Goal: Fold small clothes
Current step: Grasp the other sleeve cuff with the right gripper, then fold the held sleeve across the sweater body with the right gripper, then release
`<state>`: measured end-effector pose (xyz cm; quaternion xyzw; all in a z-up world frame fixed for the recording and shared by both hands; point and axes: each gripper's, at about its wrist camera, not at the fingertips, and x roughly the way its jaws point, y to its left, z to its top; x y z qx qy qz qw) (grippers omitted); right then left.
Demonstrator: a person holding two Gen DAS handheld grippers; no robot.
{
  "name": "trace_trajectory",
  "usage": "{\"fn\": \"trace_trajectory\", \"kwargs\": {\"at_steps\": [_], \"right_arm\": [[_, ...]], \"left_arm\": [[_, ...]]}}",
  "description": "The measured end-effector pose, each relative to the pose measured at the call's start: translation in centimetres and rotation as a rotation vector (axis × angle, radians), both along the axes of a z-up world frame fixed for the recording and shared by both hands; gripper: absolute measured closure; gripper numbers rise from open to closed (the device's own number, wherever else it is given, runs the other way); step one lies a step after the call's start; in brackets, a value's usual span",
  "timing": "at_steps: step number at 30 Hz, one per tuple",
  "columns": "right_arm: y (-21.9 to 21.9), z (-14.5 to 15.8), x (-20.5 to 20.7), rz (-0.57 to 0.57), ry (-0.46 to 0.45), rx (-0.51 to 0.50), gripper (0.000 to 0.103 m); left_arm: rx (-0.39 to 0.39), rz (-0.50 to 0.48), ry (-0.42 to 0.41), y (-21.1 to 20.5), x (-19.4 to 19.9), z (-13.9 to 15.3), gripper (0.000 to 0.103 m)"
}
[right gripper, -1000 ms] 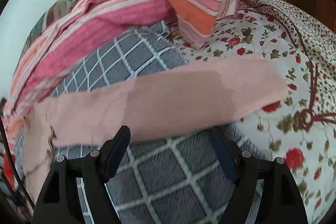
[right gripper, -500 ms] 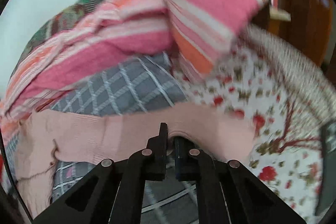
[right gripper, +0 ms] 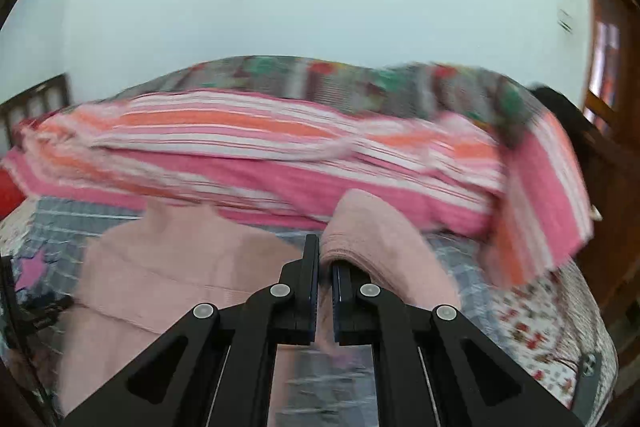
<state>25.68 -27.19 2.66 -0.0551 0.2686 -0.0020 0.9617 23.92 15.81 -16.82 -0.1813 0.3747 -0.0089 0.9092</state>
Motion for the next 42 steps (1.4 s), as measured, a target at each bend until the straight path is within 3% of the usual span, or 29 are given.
{"fn": "trace_trajectory", "kwargs": {"at_steps": [2,6,10,14,15,18,20,24,27,29,33,36,42], "right_arm": [[4.4,0.0,0.4,0.062,0.007,0.01,0.098],[12.3,-1.6,1.7,0.18,0.034,0.055,0.098],[18.2,-5.9,4.1,0.225,0.106,0.093,0.098],[20.7,-10.5,5.9,0.235,0.193,0.158,0.095],[21.2,-11.5,6.3,0.244,0.215,0.168,0.091],[22.5,-14.1,7.2,0.308,0.333,0.19,0.049],[22.8,-14.7,6.7,0.335,0.333,0.163,0.048],[19.8,-13.4,4.5,0.351,0.283,0.13,0.043],[14.5,-12.2,2.5,0.28,0.197,0.083,0.032],[10.8,-12.2,1.8,0.206,0.173,0.037,0.031],[4.6,-13.3,1.7,0.112,0.199,0.022,0.031],[2.7,-14.2,2.1,0.096,0.23,0.032,0.031],[0.6,-17.2,4.3,0.047,0.323,0.039,0.032]], "left_arm": [[-0.028,-0.033,-0.021,0.4,-1.2,0.3,0.019],[0.082,-0.042,-0.034,0.9,-4.2,0.9,0.019],[0.101,0.01,0.039,2.8,-6.4,0.9,0.019],[0.127,0.004,0.023,4.0,-8.7,1.8,0.019],[0.133,0.006,0.015,4.2,-9.0,2.1,0.019],[0.121,0.015,0.006,4.5,-9.0,2.6,0.019],[0.111,0.009,-0.002,4.0,-8.9,2.9,0.019],[0.114,-0.062,-0.01,1.5,-7.6,3.0,0.019],[0.103,-0.112,-0.011,-0.2,-6.5,2.8,0.019],[0.067,-0.141,-0.018,-1.2,-5.3,2.8,0.019],[-0.022,-0.182,-0.035,-3.4,-2.2,3.3,0.02],[-0.082,-0.224,-0.012,-6.3,0.7,3.5,0.02],[-0.083,-0.319,0.05,-12.8,5.2,3.5,0.019]]}}
